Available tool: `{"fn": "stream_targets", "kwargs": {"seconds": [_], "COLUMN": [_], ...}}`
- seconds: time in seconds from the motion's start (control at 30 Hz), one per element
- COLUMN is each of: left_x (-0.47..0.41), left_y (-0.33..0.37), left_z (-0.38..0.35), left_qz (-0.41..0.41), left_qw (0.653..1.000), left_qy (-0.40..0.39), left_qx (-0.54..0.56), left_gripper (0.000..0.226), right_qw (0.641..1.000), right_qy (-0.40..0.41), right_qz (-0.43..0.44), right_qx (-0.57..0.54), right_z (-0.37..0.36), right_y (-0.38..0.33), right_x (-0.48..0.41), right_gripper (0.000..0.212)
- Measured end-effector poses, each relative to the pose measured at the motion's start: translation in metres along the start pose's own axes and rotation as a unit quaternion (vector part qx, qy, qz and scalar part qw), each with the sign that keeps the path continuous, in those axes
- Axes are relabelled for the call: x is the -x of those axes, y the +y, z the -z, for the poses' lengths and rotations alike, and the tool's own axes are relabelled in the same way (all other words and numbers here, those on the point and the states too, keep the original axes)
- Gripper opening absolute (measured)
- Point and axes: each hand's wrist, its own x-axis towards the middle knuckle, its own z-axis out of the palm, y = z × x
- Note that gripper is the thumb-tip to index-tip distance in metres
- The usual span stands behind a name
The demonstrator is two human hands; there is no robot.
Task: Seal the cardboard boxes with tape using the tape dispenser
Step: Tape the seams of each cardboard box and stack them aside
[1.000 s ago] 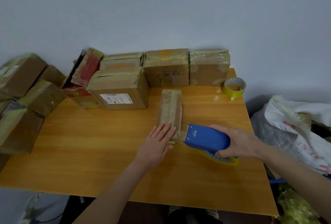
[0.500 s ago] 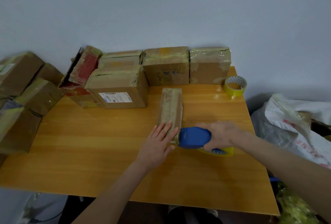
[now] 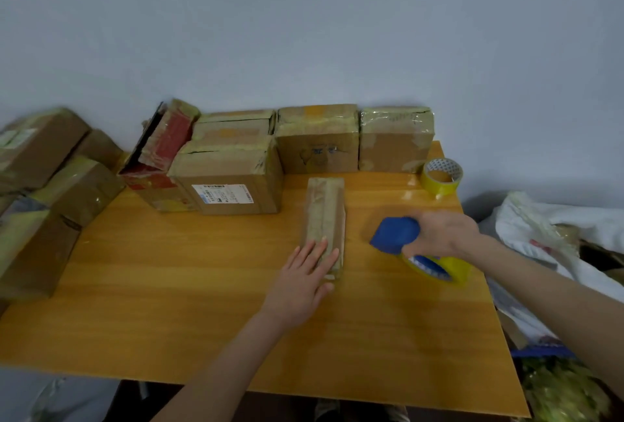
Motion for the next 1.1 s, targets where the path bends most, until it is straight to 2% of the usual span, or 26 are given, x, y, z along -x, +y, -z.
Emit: {"fn": "stream_targets", "kwargs": {"seconds": [0.03, 0.07, 0.1, 0.17, 0.27, 0.37, 0.43, 0.47, 0.57, 0.67, 0.7, 0.73, 0.8, 0.87, 0.93, 1.1], "left_x": [0.0, 0.0, 0.0, -0.002, -0.007, -0.006, -0.005, -0.005, -0.003, 0.01, 0.014, 0.019, 0.023, 0.02, 0.01, -0.008], "left_y": [0.001, 0.002, 0.003, 0.008, 0.012, 0.015, 0.015, 0.015, 0.012, 0.006, 0.005, 0.005, 0.012, 0.022, 0.032, 0.039], "left_z": [0.0, 0.0, 0.0, 0.001, 0.002, 0.004, 0.006, 0.008, 0.018, 0.027, 0.028, 0.029, 0.028, 0.026, 0.023, 0.015], "left_qz": [0.007, 0.016, 0.025, 0.028, 0.026, 0.036, 0.034, 0.036, 0.059, 0.152, 0.19, 0.219, 0.238, 0.234, 0.242, 0.303], "left_qw": [1.0, 1.0, 0.999, 0.999, 0.999, 0.999, 0.999, 0.998, 0.988, 0.948, 0.93, 0.914, 0.903, 0.904, 0.896, 0.851], "left_qy": [0.001, -0.003, -0.01, -0.022, -0.029, -0.033, -0.026, -0.021, 0.011, 0.108, 0.13, 0.144, 0.153, 0.132, 0.106, 0.074], "left_qx": [-0.009, -0.018, -0.024, -0.017, -0.005, -0.004, 0.021, 0.043, 0.143, 0.257, 0.287, 0.31, 0.324, 0.333, 0.358, 0.423], "left_gripper": [0.056, 0.056, 0.055, 0.056, 0.057, 0.061, 0.068, 0.071, 0.063, 0.05, 0.049, 0.048, 0.048, 0.05, 0.054, 0.058], "right_qw": [0.993, 0.972, 0.94, 0.873, 0.782, 0.703, 0.679, 0.689, 0.78, 0.892, 0.923, 0.939, 0.939, 0.938, 0.94, 0.953], "right_qy": [0.01, 0.024, 0.036, 0.055, 0.055, 0.011, 0.002, 0.009, 0.041, 0.069, 0.096, 0.135, 0.185, 0.157, 0.128, 0.113], "right_qz": [-0.017, -0.028, -0.04, -0.086, -0.155, -0.188, -0.204, -0.215, -0.231, -0.165, -0.141, -0.112, -0.032, 0.045, 0.085, 0.036], "right_qx": [-0.114, -0.232, -0.338, -0.476, -0.601, -0.686, -0.706, -0.692, -0.58, -0.416, -0.345, -0.295, -0.289, -0.307, -0.306, -0.28], "right_z": [0.001, -0.001, -0.006, -0.025, -0.063, -0.085, -0.09, -0.091, -0.089, -0.077, -0.073, -0.07, -0.069, -0.08, -0.093, -0.097], "right_y": [0.007, 0.011, 0.012, 0.007, 0.002, 0.002, 0.002, 0.003, 0.006, 0.003, -0.003, -0.011, -0.04, -0.078, -0.11, -0.14], "right_x": [0.001, 0.0, 0.0, -0.004, -0.017, -0.025, -0.029, -0.03, -0.026, -0.011, -0.004, 0.002, 0.013, 0.021, 0.025, 0.024], "right_gripper": [0.052, 0.048, 0.044, 0.041, 0.054, 0.067, 0.062, 0.058, 0.053, 0.045, 0.047, 0.05, 0.053, 0.057, 0.062, 0.068]}}
